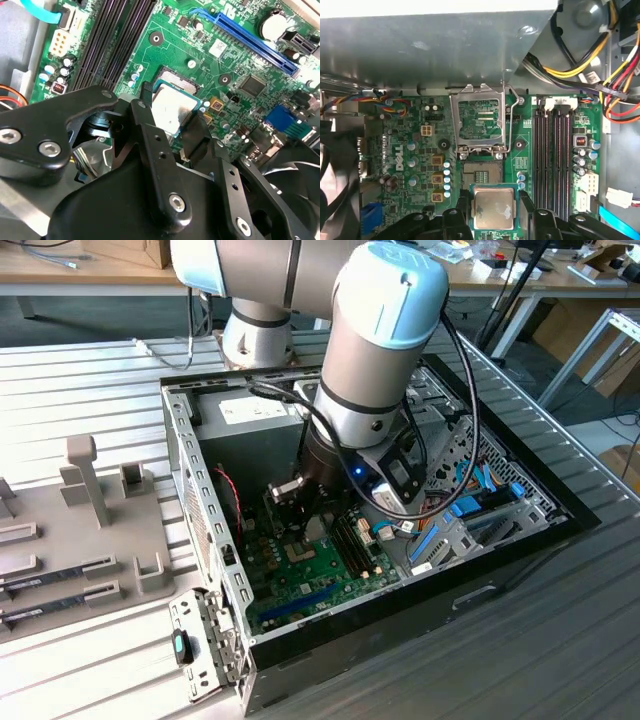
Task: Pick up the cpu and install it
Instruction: 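Place the cpu into insertion slot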
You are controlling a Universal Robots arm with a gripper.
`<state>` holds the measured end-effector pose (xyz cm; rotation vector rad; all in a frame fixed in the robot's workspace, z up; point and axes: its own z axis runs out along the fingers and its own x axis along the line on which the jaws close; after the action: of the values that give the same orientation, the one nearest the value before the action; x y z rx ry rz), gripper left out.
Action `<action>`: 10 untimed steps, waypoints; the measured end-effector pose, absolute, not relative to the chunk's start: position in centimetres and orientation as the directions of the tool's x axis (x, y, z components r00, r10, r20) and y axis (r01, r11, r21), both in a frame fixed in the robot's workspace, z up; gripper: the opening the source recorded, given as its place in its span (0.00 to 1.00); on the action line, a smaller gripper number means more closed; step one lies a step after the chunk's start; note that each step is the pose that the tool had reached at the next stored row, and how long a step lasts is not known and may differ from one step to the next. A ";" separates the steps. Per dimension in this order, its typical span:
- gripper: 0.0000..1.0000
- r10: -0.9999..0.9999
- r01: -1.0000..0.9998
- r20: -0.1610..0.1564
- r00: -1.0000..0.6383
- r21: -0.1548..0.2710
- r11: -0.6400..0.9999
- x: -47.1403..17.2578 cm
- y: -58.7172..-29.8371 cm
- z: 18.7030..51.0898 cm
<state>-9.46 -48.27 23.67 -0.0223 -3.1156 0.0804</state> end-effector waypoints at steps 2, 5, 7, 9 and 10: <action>0.47 0.015 0.014 0.025 -1.000 -0.052 0.999 -9.5 -48.3 23.3; 0.47 0.015 0.014 0.025 -1.000 -0.052 0.999 -9.5 -48.3 22.9; 0.47 0.015 0.014 0.025 -1.000 -0.052 0.999 -9.6 -48.3 22.7; 0.47 0.015 0.014 0.025 -1.000 -0.052 0.999 -9.7 -48.2 22.4; 0.47 0.015 0.014 0.025 -1.000 -0.052 0.999 -9.8 -48.2 22.2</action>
<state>-9.83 -48.21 22.20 -0.0223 -3.1155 0.0805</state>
